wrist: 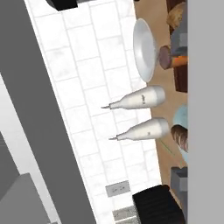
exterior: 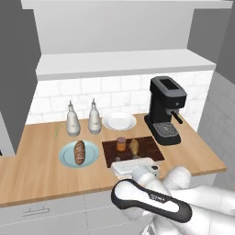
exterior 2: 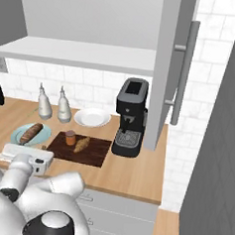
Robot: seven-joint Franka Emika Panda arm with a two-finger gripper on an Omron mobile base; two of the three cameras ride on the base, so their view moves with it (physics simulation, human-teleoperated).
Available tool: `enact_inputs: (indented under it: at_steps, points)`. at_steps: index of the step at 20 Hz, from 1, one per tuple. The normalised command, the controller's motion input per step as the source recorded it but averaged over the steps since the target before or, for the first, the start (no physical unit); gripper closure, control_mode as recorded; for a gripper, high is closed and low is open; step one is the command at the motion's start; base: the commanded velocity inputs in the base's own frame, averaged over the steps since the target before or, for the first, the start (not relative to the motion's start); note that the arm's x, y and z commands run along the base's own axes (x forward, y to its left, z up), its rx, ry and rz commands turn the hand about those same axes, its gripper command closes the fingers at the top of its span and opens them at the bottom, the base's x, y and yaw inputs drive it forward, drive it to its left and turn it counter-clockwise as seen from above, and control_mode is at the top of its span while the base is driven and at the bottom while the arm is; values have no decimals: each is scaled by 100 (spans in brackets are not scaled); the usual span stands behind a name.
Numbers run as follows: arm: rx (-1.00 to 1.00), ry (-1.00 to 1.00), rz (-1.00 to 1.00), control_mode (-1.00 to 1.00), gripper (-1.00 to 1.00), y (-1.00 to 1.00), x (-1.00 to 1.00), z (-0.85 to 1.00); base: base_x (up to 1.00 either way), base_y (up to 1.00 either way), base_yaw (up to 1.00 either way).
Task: From the different types of pastries on the counter, select a croissant and place it on the cutting board. Then retrieve a jar of jam from the cabinet and place it alongside the croissant on the cutting board.
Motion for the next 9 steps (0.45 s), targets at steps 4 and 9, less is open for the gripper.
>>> enact_inputs:
  at_steps: [4,9]
  points:
    - [-9,-33,-2,-100,-100,7,-93,100,0,0,0]
    - [-12,-35,-1,-100,-100,8,-90,100,0,0,0]
